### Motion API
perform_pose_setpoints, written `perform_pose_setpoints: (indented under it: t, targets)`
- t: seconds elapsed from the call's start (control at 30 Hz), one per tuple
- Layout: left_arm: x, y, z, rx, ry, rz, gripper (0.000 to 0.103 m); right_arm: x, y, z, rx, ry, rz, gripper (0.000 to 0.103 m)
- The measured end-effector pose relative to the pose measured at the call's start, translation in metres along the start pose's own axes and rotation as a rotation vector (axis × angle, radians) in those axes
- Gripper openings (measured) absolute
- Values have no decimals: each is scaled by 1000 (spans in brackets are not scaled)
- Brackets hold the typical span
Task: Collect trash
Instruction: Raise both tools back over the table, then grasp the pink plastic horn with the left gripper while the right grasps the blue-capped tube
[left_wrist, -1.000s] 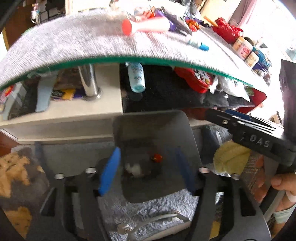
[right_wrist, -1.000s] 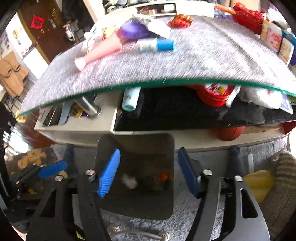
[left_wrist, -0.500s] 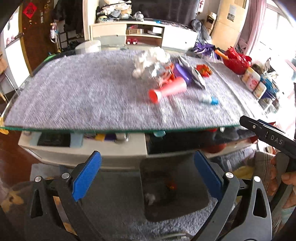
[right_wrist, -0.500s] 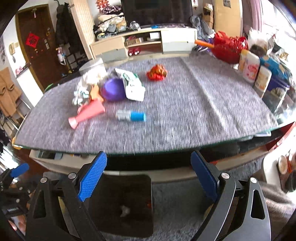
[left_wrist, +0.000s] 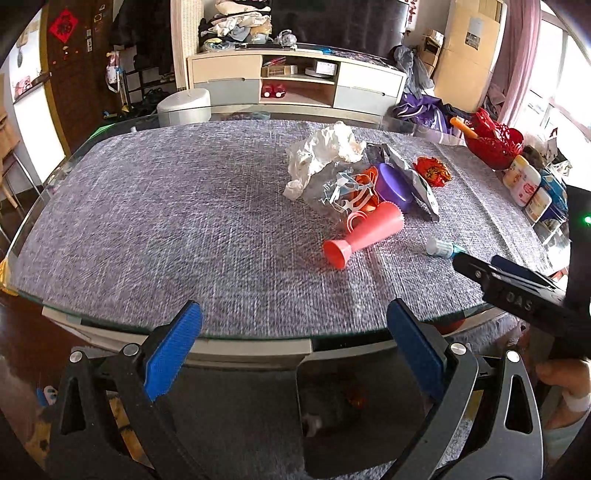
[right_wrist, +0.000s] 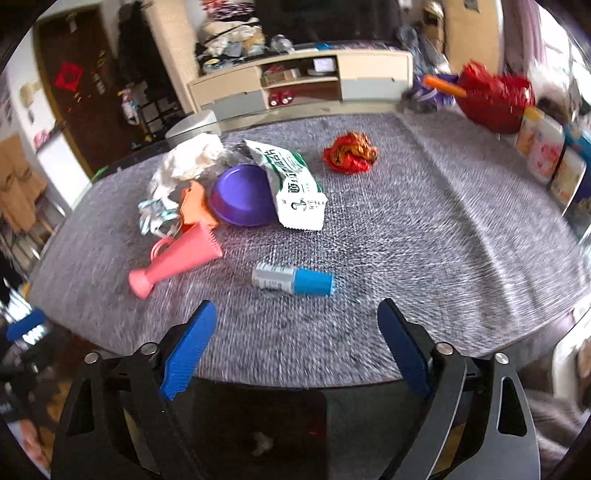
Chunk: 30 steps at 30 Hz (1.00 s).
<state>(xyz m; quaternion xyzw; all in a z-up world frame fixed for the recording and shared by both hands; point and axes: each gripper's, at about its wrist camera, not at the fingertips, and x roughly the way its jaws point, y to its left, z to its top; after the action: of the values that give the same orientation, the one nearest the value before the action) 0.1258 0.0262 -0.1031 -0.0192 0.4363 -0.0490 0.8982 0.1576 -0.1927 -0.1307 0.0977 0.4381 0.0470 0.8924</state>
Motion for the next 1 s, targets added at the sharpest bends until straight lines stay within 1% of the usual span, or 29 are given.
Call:
perform_pose_setpoints:
  t: [0.13, 0.2, 0.3, 0.33, 0.37, 0.4, 0.43, 0.57, 0.77, 0.83, 0.87, 0.93, 1.0]
  targets:
    - [15, -1, 6, 7, 15, -17, 95, 16, 2, 3, 9, 24, -4, 78]
    - [20, -1, 8, 9, 19, -27, 95, 23, 5, 2, 4, 31, -12, 77]
    - [29, -2, 14, 9, 26, -43, 95, 27, 9, 2, -18, 12, -39, 77]
    - [32, -3, 15, 10, 28, -48, 95, 27, 9, 3, -21, 6, -44, 75]
    - [36, -4, 18, 14, 29, -55, 95, 28, 10, 4, -26, 0, -52, 70]
    - [39, -6, 19, 18, 31, -59, 95, 30, 9, 6, -30, -5, -58, 67]
    - [43, -8, 22, 24, 33, -66, 94, 30, 8, 7, -35, -11, -64, 60]
    - [57, -14, 28, 42, 43, -82, 93, 31, 6, 9, -56, -23, -59, 59]
    - [78, -28, 38, 83, 44, -117, 79, 27, -10, 14, -30, -28, -45, 59]
    - [85, -32, 40, 94, 48, -121, 70, 27, -16, 17, -17, -24, -44, 59]
    - [90, -34, 41, 101, 52, -127, 67, 27, -19, 17, -8, -22, -42, 59]
    - [96, -38, 41, 108, 63, -135, 57, 27, -23, 18, 3, -24, -38, 59]
    - [100, -41, 39, 116, 75, -145, 50, 27, -24, 19, 7, -25, -37, 59]
